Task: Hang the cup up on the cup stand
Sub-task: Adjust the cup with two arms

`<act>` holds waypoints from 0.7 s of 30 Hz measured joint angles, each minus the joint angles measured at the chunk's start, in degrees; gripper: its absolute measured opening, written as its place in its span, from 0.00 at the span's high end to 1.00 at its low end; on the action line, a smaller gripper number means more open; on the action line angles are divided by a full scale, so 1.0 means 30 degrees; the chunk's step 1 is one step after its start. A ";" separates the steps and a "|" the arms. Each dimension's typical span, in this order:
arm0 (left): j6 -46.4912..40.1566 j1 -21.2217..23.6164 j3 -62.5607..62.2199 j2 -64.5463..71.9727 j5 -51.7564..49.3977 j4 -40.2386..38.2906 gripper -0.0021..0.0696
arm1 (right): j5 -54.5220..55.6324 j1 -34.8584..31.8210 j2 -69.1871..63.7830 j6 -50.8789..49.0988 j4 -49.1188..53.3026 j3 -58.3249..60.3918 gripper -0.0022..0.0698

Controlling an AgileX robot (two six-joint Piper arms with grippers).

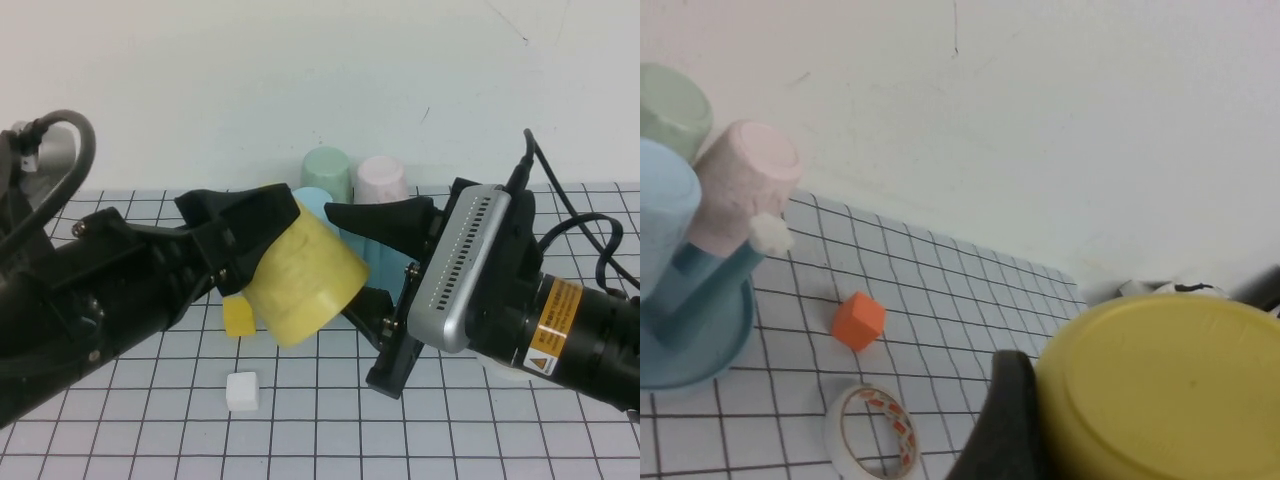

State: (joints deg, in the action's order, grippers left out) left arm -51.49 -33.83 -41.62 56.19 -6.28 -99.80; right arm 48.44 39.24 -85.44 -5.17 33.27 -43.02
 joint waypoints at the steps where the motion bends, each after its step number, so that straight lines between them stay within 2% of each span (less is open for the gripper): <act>1: -0.0099 0.0000 0.0000 0.0000 0.0093 0.0000 0.20 | -0.0001 0.0000 0.0000 -0.0035 0.0133 0.0000 0.39; 14: -0.2124 0.0000 -0.0285 -0.1605 0.2434 0.0036 0.20 | -0.0520 0.0000 0.0000 -0.1230 0.0571 0.0000 0.39; 19: -0.3167 0.0000 -0.0285 -0.2104 0.3154 0.0036 0.20 | -0.1202 0.0000 0.0000 -0.3832 0.1299 0.0000 0.39; 21: -0.3632 0.0000 -0.0396 -0.2258 0.3466 0.0036 0.20 | -0.2359 0.0000 0.0000 -0.6061 0.1972 0.0000 0.39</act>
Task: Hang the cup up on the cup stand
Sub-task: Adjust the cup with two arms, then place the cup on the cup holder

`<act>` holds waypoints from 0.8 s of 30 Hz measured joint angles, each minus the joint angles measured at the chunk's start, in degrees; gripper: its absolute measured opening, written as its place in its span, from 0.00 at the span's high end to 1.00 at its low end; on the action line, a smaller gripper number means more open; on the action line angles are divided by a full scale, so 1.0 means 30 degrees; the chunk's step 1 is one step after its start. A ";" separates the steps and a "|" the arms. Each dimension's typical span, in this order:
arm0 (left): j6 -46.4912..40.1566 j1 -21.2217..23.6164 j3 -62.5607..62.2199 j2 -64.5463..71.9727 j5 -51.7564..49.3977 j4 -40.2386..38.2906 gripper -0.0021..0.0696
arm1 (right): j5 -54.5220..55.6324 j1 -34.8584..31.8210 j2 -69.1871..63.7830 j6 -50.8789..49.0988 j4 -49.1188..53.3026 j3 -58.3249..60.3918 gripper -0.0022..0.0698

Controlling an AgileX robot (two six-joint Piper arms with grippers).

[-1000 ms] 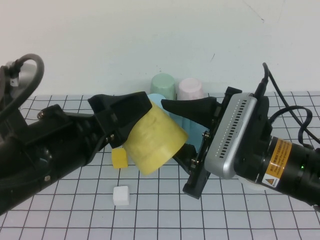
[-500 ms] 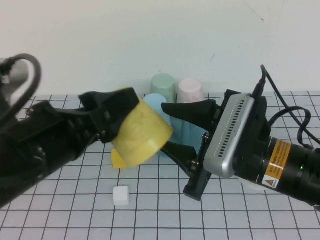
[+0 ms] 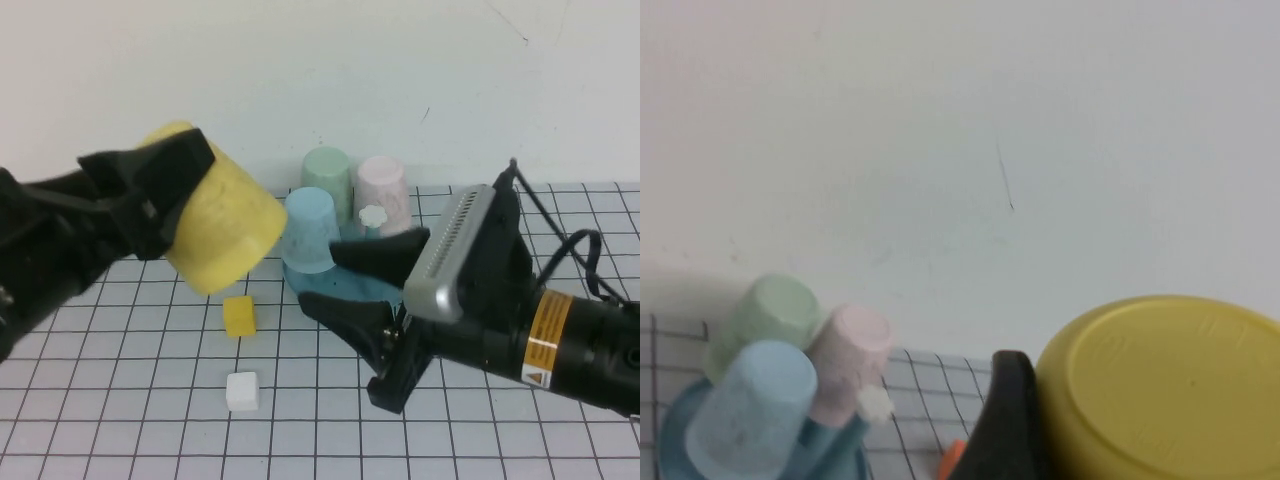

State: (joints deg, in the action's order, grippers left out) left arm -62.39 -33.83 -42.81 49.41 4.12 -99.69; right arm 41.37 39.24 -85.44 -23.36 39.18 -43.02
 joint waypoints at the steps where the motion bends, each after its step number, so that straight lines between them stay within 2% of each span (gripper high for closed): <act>1: -0.0284 0.0000 -0.0063 -0.0081 0.0161 0.0000 0.20 | -0.0576 0.0000 0.0013 -0.1206 0.0460 0.0000 0.40; 4: -0.1683 0.0000 -0.0416 -0.0349 0.0547 0.0000 0.20 | -0.2788 0.0000 0.0225 -0.6801 0.3488 0.0000 0.55; 7: -0.3189 0.0000 -0.0734 -0.0404 0.0671 -0.0035 0.20 | -0.4186 0.0000 0.0622 -1.2727 0.8787 0.0000 0.80; 9: -0.3827 0.0000 -0.0826 -0.0404 0.0752 -0.0035 0.20 | -0.4132 0.0000 0.1088 -1.7179 1.3507 0.0000 0.89; 11: -0.4485 0.0000 -0.0836 -0.0404 0.0851 -0.0069 0.20 | -0.3620 0.0000 0.1608 -2.1036 1.7579 0.0000 0.93; 14: -0.5553 0.0000 -0.0868 -0.0404 0.1258 -0.0069 0.20 | -0.2465 0.0000 0.2662 -2.4306 1.9689 0.0378 0.95; 20: -0.6981 0.0000 -0.0868 -0.0404 0.2235 -0.0105 0.20 | -0.2280 0.0000 0.5481 -2.6592 2.0559 0.0808 0.96; 24: -0.7097 0.0000 -0.0868 -0.0404 0.2465 -0.0134 0.21 | -0.5108 0.0000 0.7919 -2.6440 2.0627 0.0822 0.96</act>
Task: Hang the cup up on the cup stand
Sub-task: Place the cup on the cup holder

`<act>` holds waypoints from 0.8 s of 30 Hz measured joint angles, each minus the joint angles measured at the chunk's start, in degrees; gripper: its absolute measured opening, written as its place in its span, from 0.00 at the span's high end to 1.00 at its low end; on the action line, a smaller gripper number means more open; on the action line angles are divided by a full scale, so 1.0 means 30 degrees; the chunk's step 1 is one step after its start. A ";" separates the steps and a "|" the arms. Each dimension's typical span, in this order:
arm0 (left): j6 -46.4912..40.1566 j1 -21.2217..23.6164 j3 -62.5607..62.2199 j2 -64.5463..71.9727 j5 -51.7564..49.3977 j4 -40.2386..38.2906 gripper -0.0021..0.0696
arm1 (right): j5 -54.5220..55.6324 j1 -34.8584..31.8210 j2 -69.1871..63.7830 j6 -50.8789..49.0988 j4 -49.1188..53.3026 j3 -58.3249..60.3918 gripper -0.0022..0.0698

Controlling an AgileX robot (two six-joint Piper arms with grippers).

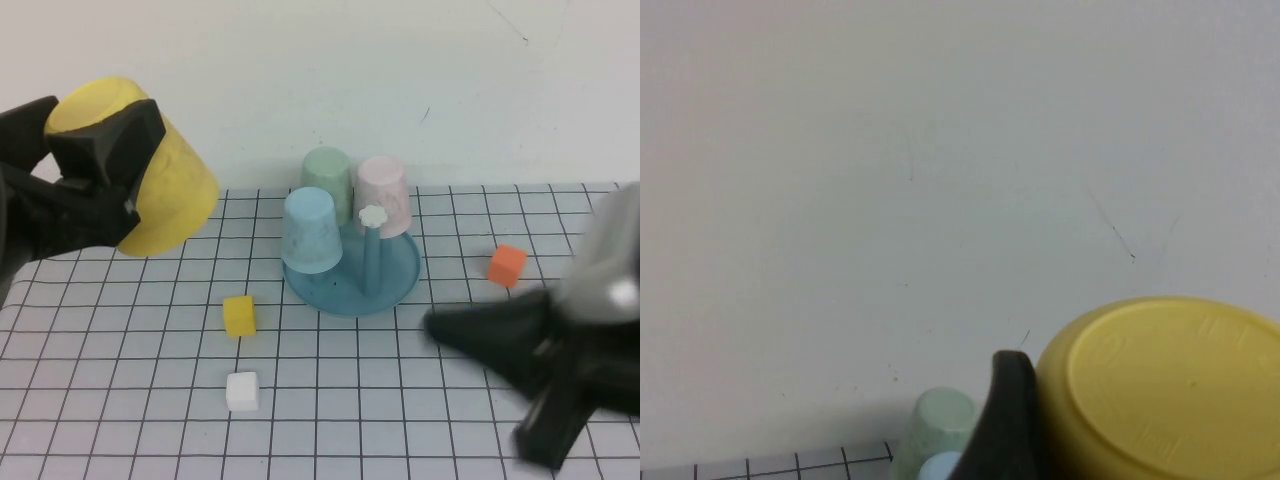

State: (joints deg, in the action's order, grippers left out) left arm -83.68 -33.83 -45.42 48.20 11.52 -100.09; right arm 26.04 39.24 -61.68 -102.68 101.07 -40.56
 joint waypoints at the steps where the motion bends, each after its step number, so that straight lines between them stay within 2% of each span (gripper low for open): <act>1: -0.0044 0.0000 0.0000 0.0000 0.0000 0.0000 0.21 | -0.1047 0.0000 0.0559 0.0559 0.0000 0.0032 0.96; 7: -0.0476 0.0000 0.0000 0.0000 0.0000 -0.0011 0.21 | -1.1561 0.0000 0.3827 0.4786 -0.0789 0.0076 0.96; 10: -0.0625 0.0000 0.0000 0.0000 0.0000 -0.0011 0.21 | -1.6398 0.0000 0.4439 0.9983 -0.4000 0.0076 0.96; 14: -0.1092 0.0000 0.0000 0.0000 0.0000 -0.0046 0.21 | -2.2317 0.0000 0.4556 1.7625 -1.0697 -0.0063 0.96; 20: -0.2655 0.0000 0.0000 0.0000 0.0174 -0.0043 0.21 | -2.6405 0.0000 0.4590 2.2854 -1.8905 -0.0063 0.96; 24: -0.3806 0.0000 0.0000 0.0000 0.0524 -0.0043 0.21 | -2.6556 0.0000 0.4803 2.4982 -2.3371 0.0210 0.96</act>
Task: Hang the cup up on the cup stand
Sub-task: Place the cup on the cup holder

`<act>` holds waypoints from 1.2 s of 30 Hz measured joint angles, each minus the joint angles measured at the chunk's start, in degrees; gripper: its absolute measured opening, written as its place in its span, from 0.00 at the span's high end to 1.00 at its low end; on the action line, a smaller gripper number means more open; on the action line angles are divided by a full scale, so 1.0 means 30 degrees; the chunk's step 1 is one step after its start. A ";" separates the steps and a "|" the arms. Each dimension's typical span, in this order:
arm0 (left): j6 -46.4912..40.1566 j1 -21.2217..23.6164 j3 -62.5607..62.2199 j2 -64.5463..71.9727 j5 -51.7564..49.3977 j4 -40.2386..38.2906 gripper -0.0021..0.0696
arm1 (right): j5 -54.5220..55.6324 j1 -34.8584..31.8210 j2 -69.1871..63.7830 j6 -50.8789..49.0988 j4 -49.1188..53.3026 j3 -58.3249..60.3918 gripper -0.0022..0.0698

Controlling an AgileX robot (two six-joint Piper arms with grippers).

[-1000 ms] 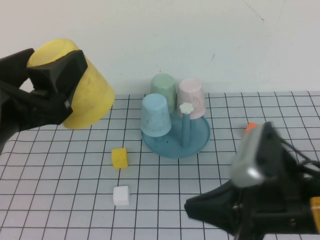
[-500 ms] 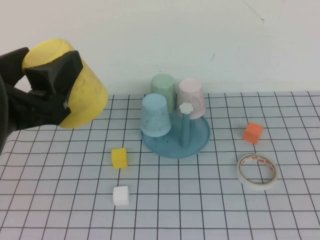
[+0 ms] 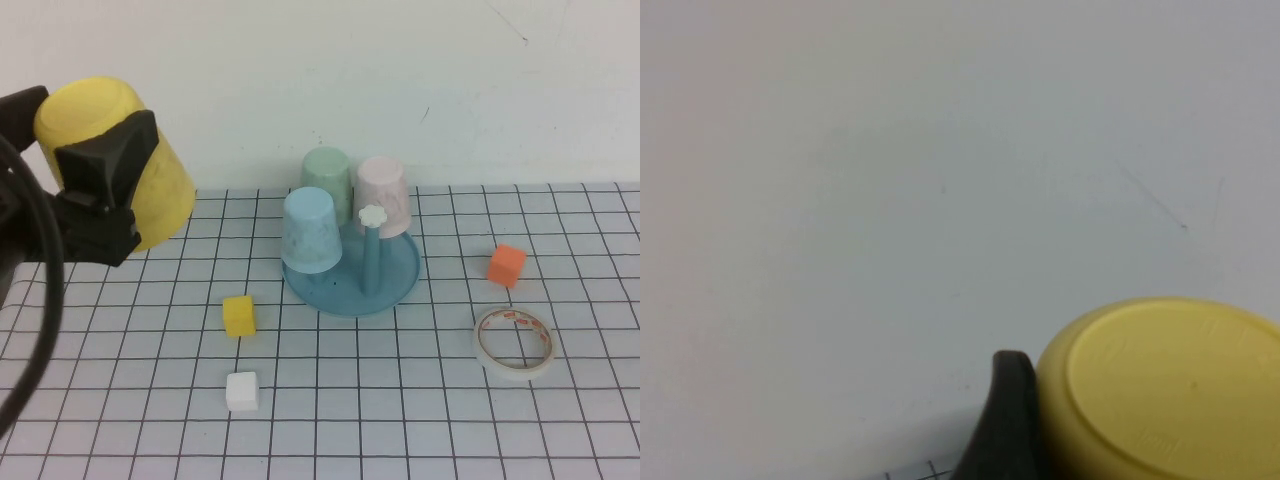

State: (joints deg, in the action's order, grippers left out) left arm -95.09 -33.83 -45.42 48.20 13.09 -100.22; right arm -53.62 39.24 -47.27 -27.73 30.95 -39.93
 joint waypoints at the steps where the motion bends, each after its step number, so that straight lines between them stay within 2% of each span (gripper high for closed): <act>1: -0.0231 0.0000 0.0000 0.0000 0.0138 -0.0009 0.21 | 0.0210 0.0000 0.0091 0.0350 -0.0914 0.0297 0.96; 6: -0.1127 0.0000 0.0000 0.0000 0.0840 -0.0041 0.21 | 0.1405 0.0000 0.0619 0.1073 -0.2435 0.2015 0.96; 21: -0.2122 0.0000 0.0000 0.0000 0.1471 -0.0023 0.21 | 0.1567 0.0000 0.0621 0.1125 -0.2469 0.2397 0.96; 31: -0.4219 0.0000 0.0000 0.0000 0.1481 0.3054 0.21 | 0.1587 0.0000 0.0621 0.1125 -0.2469 0.2397 0.97; 34: -0.4123 0.0000 0.0000 0.0000 0.1265 0.3277 0.21 | 0.1587 0.0000 0.0621 0.1125 -0.2469 0.2397 0.97; 36: -0.3013 0.0000 0.0000 0.0000 0.1032 0.4028 0.21 | 0.1587 0.0000 0.0621 0.1125 -0.2469 0.2397 0.97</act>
State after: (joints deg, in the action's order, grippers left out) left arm -104.13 -33.83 -45.42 48.20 16.18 -88.14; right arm -48.86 39.24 -45.40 -24.36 23.54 -32.74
